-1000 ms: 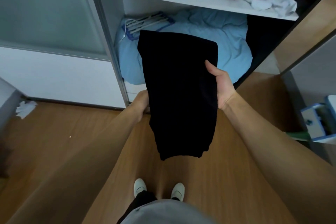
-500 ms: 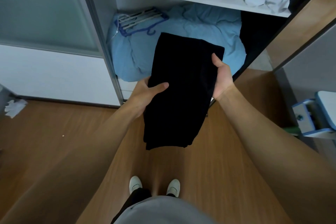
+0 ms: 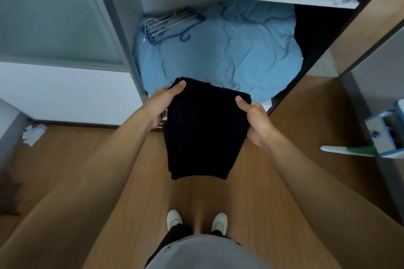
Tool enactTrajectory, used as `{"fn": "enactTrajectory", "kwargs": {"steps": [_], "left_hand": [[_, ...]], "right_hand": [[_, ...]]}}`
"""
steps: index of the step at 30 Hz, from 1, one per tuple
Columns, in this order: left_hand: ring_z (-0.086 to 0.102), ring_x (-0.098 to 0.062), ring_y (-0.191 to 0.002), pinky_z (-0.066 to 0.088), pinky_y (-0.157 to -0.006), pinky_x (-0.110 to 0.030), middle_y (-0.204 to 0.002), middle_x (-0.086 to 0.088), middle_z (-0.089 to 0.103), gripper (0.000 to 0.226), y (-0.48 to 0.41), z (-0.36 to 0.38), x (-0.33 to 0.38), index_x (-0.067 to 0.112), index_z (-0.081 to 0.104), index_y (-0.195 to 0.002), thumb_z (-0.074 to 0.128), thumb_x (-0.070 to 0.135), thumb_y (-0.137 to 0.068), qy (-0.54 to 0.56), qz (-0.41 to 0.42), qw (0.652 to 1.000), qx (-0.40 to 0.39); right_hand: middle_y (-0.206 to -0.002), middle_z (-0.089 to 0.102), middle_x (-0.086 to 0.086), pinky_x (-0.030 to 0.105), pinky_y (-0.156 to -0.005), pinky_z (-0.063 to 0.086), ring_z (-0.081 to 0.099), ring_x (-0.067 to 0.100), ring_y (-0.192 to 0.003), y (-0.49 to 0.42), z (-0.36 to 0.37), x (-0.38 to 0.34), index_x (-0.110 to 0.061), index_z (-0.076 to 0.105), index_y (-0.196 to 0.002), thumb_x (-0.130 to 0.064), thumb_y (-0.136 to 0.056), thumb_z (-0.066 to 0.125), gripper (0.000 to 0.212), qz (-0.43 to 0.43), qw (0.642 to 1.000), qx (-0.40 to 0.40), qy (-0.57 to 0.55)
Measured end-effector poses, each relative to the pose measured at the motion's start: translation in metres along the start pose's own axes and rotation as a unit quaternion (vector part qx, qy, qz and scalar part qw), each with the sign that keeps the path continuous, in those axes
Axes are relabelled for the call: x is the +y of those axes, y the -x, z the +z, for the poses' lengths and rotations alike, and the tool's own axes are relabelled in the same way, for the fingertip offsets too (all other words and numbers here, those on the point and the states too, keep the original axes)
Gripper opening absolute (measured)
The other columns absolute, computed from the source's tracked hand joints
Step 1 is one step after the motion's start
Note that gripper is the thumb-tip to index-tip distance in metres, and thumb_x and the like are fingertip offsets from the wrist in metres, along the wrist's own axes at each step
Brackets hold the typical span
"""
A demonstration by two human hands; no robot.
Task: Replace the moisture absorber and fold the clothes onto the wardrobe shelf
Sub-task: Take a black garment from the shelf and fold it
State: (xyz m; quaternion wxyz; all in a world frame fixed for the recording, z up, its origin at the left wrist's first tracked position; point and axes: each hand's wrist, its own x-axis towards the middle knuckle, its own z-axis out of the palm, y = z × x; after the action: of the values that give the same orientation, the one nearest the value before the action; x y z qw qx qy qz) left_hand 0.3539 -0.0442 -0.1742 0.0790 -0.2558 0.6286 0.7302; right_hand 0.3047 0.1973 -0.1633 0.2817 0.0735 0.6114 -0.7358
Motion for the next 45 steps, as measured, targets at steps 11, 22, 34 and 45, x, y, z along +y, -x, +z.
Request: {"fn": "enactTrajectory", "kwargs": {"steps": [11,22,34,45], "left_hand": [[0.072,-0.017,-0.098,0.059,-0.084,-0.027,-0.122,-0.004,0.066,0.053,-0.010,0.028,-0.012,0.024,0.048,-0.140,0.071,0.020,-0.092,0.038,0.072,0.996,0.046],[0.030,-0.010,-0.137,0.024,-0.102,-0.009,-0.152,0.009,0.029,0.129,-0.025,0.025,0.001,0.028,0.006,-0.157,0.093,0.038,-0.063,-0.420,0.059,0.897,-0.123],[0.056,-0.027,-0.113,0.042,-0.087,-0.032,-0.123,-0.006,0.063,0.064,-0.035,0.036,0.002,0.021,0.059,-0.126,0.085,0.042,-0.072,-0.610,0.166,0.773,-0.053],[0.059,-0.028,-0.105,0.043,-0.080,-0.033,-0.113,-0.007,0.062,0.042,-0.031,0.045,0.019,0.013,0.066,-0.111,0.075,0.043,-0.084,-0.667,0.211,0.705,-0.115]], "right_hand": [[-0.100,0.076,0.003,0.023,-0.063,0.058,0.074,0.012,-0.081,-0.017,-0.025,-0.015,-0.014,0.069,-0.099,-0.029,-0.099,0.061,0.018,0.050,0.987,0.119,0.097],[-0.100,0.071,0.014,0.031,-0.069,0.061,0.069,0.025,-0.086,-0.025,-0.025,-0.015,-0.013,0.073,-0.084,0.002,-0.098,0.043,0.036,0.060,0.976,0.197,0.071],[-0.081,0.065,0.010,0.025,-0.049,0.056,0.063,0.019,-0.062,-0.025,-0.028,-0.038,-0.010,0.062,-0.082,-0.003,-0.091,0.064,0.011,0.103,0.964,0.172,0.176],[-0.144,0.048,0.004,0.029,-0.090,0.041,0.051,0.024,-0.123,-0.018,-0.034,-0.041,-0.016,0.042,-0.146,-0.087,-0.074,0.049,0.102,0.100,0.786,0.024,0.609]]}}
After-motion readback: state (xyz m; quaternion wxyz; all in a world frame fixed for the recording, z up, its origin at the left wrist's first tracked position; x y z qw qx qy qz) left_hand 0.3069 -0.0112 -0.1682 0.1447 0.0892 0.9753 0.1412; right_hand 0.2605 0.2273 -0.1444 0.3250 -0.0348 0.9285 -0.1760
